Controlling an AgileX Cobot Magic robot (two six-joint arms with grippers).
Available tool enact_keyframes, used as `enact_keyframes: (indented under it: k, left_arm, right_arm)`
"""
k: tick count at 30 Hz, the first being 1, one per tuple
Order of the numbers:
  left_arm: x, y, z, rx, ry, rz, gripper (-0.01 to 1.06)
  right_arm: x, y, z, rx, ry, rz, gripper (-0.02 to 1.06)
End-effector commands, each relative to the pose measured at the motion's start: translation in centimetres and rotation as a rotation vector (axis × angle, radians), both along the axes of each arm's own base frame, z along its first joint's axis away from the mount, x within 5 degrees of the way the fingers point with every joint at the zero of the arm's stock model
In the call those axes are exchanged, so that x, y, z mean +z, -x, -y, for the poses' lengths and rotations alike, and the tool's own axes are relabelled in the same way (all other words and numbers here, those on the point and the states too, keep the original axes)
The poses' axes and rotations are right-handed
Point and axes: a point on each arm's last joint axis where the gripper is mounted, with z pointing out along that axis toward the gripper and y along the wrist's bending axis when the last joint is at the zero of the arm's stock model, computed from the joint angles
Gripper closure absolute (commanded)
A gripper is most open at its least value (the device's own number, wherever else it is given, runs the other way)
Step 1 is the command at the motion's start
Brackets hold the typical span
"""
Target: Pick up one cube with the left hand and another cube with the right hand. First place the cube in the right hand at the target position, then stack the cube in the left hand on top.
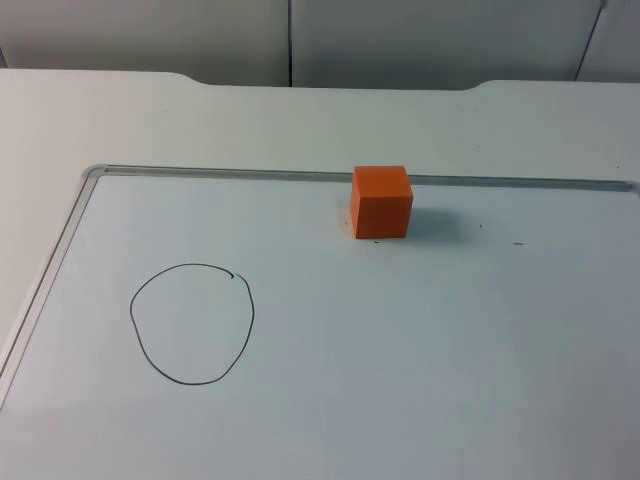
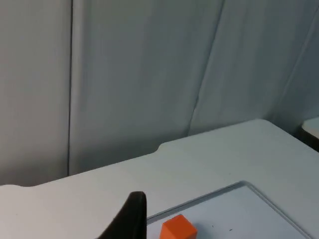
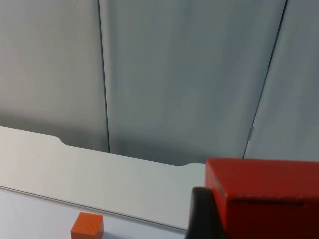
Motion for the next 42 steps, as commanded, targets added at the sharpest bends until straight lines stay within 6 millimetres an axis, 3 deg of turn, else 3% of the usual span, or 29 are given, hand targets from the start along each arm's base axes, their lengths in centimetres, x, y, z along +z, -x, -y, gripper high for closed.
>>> enact_keyframes:
  k: [1,5,6,10,11,16,17,21,22,23,26,27,31,36,42]
  left_arm:
    - [0.5,-2.8,0.3,-0.044,-0.004,-0.046,0.00]
    - [1.8,-10.5,2.7,-0.214,-0.027,-0.157,0.02]
    - [1.8,-10.5,2.7,-0.214,-0.027,-0.157,0.02]
    - [1.0,-16.3,7.2,-0.229,-0.021,-0.276,0.02]
    - [1.0,-16.3,7.2,-0.229,-0.021,-0.276,0.02]
    - [-4.0,-22.4,13.8,-0.103,-0.172,-0.483,0.02]
    - [-4.0,-22.4,13.8,-0.103,-0.172,-0.483,0.02]
    - [-9.4,-25.9,17.9,-0.045,-0.214,-0.673,0.02]
    - [-9.4,-25.9,17.9,-0.045,-0.214,-0.673,0.02]
    - [-11.5,-27.0,19.1,-0.045,-0.221,-0.745,0.02]
    - [-14.9,-28.2,21.3,-0.050,-0.243,-0.851,0.02]
    - [-14.9,-28.2,21.3,-0.050,-0.243,-0.851,0.02]
    - [-18.4,-29.6,22.7,-0.021,-0.238,-0.949,0.02]
    - [-20.8,-30.4,23.2,0.048,-0.193,-1.029,0.02]
    - [-22.1,-30.6,23.8,0.076,-0.167,-1.048,0.02]
  right_arm:
    - [0.0,0.0,-0.1,0.012,-0.001,0.009,1.05]
    - [0.0,0.0,-0.1,0.011,-0.004,0.009,1.05]
    - [0.0,0.0,-0.1,0.011,-0.004,0.009,1.05]
    - [0.0,0.0,-0.1,0.004,-0.025,0.003,1.05]
    - [0.0,0.0,-0.1,0.004,-0.025,0.003,1.05]
    - [0.0,0.0,-0.1,-0.002,-0.050,0.004,1.05]
    - [0.0,0.0,-0.1,-0.002,-0.050,0.004,1.05]
    - [0.0,0.0,-0.1,-0.001,-0.051,0.006,1.05]
    - [0.0,0.0,-0.1,-0.001,-0.051,0.006,1.05]
    - [0.0,-0.1,-0.1,-0.003,-0.048,0.005,1.05]
    - [0.0,-0.2,-0.1,-0.005,-0.045,0.004,1.05]
    - [0.0,-0.2,-0.1,-0.005,-0.045,0.004,1.05]
    - [-0.2,-0.9,-0.3,-0.002,-0.043,-0.022,1.05]
    - [-0.6,-2.3,-0.7,-0.004,-0.029,-0.077,1.05]
    - [-1.2,-4.3,-1.2,-0.007,-0.012,-0.146,1.05]
